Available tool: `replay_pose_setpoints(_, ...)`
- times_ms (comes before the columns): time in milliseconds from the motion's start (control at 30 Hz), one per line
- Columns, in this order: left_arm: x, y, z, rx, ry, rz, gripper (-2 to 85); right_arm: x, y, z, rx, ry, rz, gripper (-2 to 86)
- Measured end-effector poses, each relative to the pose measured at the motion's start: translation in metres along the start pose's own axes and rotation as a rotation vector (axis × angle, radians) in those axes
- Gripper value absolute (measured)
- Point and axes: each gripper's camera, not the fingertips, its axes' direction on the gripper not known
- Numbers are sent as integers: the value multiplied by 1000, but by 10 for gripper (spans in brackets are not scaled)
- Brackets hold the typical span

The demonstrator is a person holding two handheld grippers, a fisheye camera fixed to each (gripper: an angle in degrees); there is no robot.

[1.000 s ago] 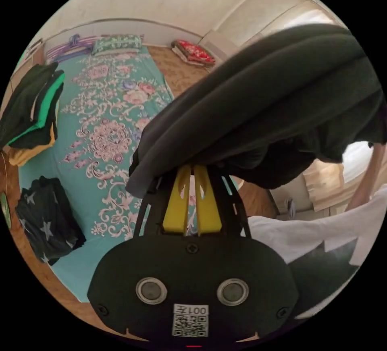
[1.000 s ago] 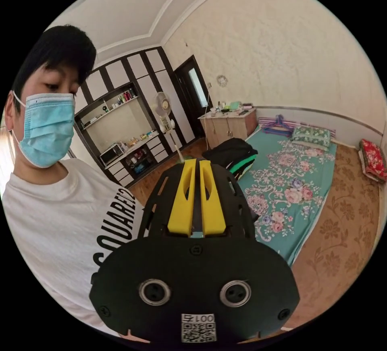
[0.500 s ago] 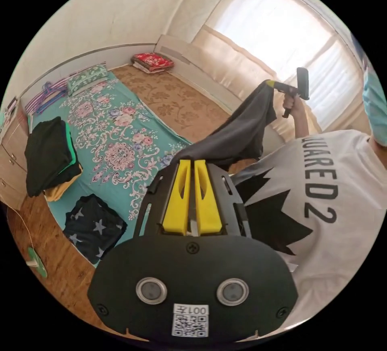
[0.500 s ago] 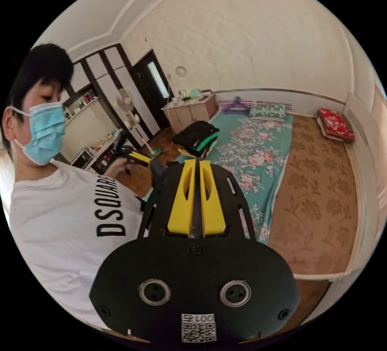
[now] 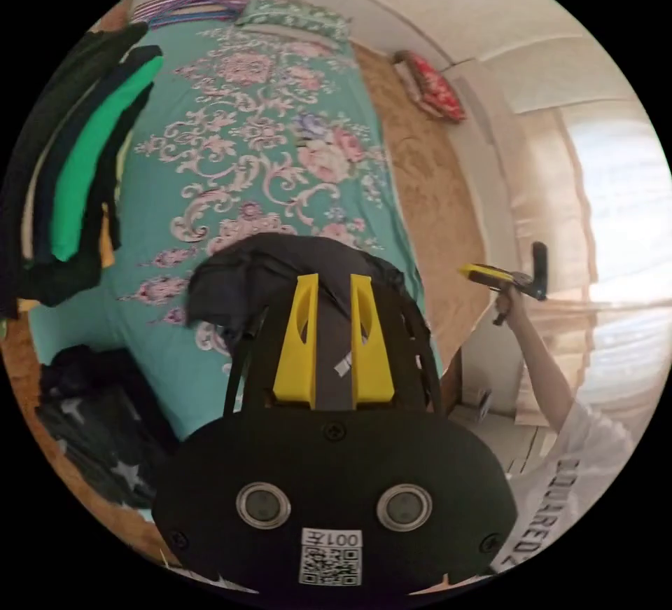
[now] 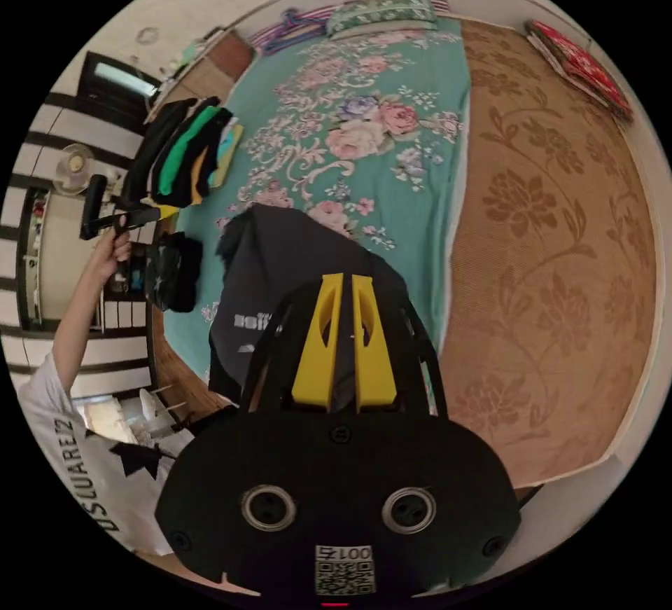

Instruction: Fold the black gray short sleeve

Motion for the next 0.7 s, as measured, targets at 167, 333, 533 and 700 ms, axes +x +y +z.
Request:
replay_pose_setpoints(167, 4, 114, 95, -262, -131, 153, 92, -47, 55, 88, -237, 167, -374, 92)
replay_pose_setpoints(333, 55, 205, 183, -494, -196, 369, 127, -88, 122, 175, -452, 274, -542, 119)
replay_pose_setpoints(533, 72, 194, 258, -564, -537, 651, 138, -80, 122, 245, -506, 441, -455, 81)
replay_pose_setpoints(700, 16, 157, 243, -569, -373, 538, 9, -63, 100, 252, -537, 365, -399, 34)
